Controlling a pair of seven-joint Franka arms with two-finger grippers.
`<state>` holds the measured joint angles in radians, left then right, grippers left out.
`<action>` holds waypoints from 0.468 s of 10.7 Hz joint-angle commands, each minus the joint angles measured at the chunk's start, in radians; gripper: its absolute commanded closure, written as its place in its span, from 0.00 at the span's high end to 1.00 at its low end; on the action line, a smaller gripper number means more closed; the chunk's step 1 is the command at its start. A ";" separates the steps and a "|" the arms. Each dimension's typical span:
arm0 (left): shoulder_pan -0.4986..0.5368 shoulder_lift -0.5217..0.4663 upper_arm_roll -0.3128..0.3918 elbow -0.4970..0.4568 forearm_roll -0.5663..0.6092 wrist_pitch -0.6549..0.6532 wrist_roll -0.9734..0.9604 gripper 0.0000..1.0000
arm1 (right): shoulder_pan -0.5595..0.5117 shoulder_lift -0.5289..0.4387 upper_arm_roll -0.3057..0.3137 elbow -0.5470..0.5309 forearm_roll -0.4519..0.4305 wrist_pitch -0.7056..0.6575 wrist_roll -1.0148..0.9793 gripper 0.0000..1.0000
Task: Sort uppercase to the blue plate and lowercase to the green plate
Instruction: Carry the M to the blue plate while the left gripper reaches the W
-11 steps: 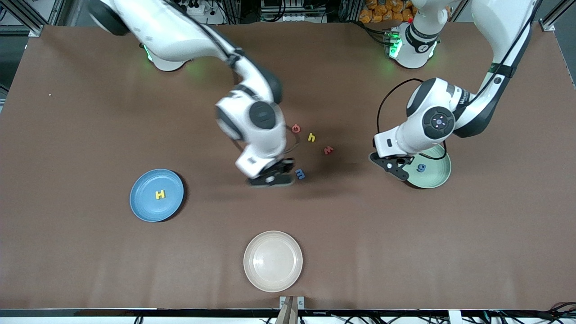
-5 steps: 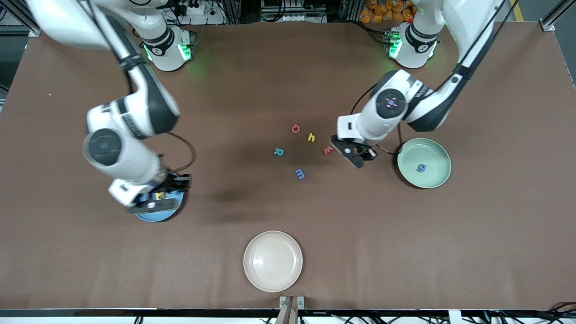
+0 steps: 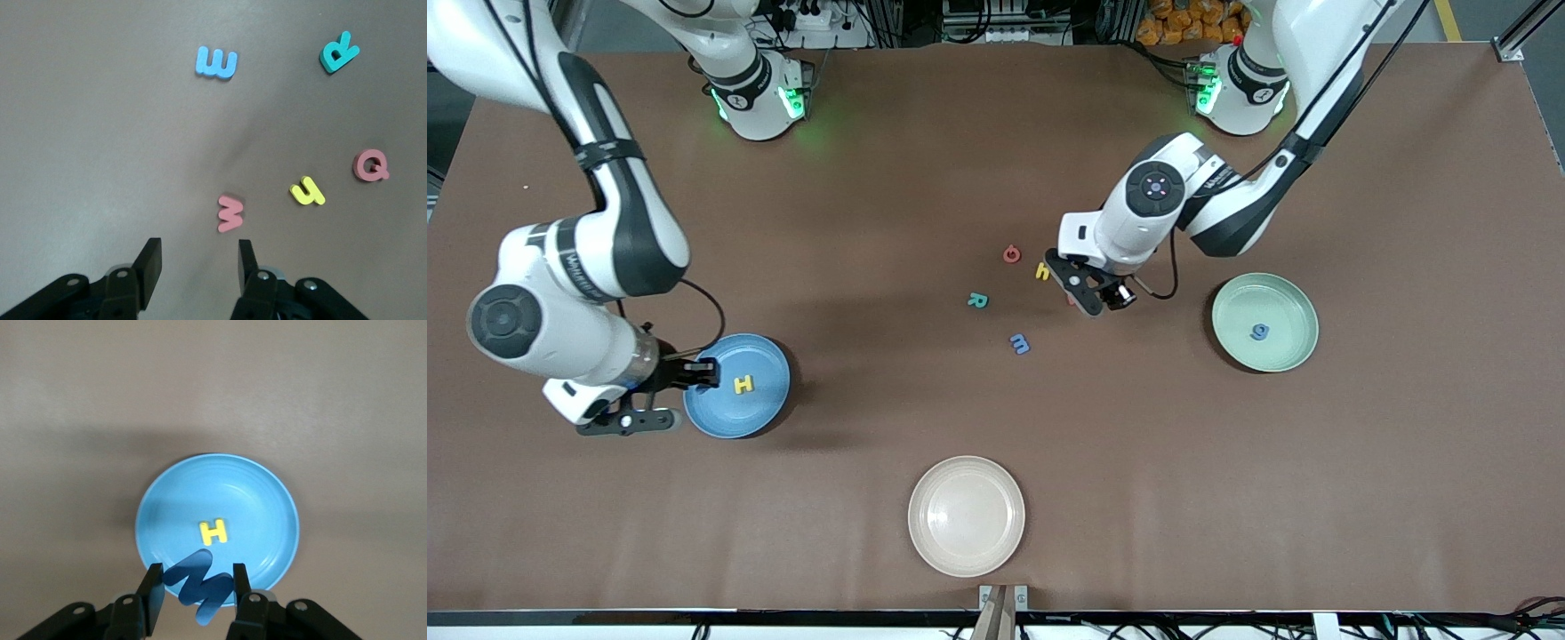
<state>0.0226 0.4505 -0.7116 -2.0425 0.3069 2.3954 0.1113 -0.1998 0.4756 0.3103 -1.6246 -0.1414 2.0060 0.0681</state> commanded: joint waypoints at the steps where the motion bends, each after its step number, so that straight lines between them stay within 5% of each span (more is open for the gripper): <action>1: -0.015 0.048 0.004 -0.013 0.131 0.051 -0.091 0.54 | -0.030 0.023 0.012 -0.034 0.020 0.032 -0.039 0.00; 5: -0.041 0.114 0.003 -0.031 0.343 0.093 -0.329 0.56 | -0.023 0.101 -0.031 -0.080 0.011 0.118 -0.048 0.08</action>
<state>0.0010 0.5602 -0.7110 -2.0715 0.6039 2.4740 -0.1503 -0.2187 0.5540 0.2922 -1.6971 -0.1394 2.0993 0.0430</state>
